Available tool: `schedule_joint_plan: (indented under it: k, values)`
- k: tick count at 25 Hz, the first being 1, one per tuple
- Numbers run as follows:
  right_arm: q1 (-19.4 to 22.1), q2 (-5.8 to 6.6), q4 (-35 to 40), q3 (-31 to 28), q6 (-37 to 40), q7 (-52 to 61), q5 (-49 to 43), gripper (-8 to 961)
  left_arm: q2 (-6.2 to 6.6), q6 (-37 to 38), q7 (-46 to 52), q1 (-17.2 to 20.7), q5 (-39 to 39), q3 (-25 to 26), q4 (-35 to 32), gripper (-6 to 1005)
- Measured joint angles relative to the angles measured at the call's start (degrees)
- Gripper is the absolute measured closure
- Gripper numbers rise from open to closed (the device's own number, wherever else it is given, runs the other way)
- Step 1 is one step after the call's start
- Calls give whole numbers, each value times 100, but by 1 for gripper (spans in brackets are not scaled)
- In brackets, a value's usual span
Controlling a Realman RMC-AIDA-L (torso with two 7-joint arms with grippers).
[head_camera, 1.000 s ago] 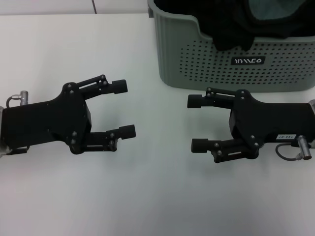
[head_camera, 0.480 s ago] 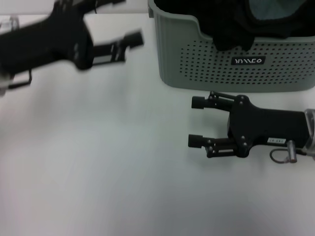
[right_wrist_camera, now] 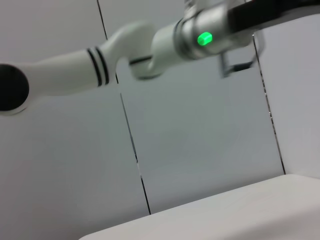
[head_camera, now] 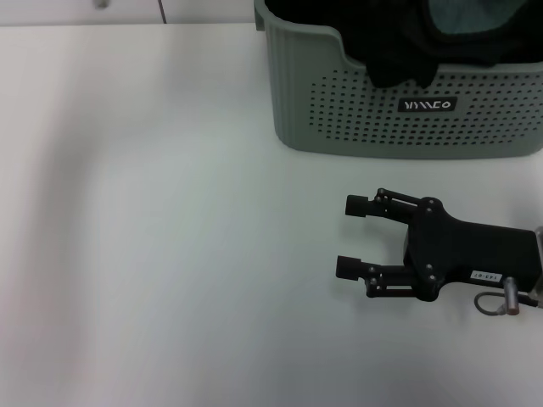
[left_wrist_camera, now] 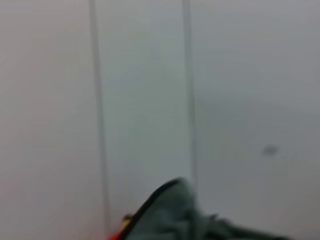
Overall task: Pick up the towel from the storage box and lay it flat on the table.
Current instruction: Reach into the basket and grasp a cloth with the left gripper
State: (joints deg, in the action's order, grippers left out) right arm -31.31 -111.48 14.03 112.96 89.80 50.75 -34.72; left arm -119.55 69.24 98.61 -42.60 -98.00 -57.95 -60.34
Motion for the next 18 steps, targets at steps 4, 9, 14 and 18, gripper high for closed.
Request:
schedule_joint_plan:
  k: [4, 9, 14, 18]
  values:
    - [104, -64, 5, -3, 0, -3, 36, 102, -23, -1288, 705, -474, -869, -589, 168, 137]
    - [227, -107, 5, -120, 20, -4, 25, 102, -37, -2354, 856, -985, -1030, -1043, 832, 138]
    - [235, -143, 3, -130, 17, -4, 18, 103, -56, -2538, 857, -1295, -924, -1068, 1244, 138]
    - [217, -145, 3, -132, 15, -4, 16, 104, -59, -2666, 858, -1427, -805, -1069, 1449, 139]
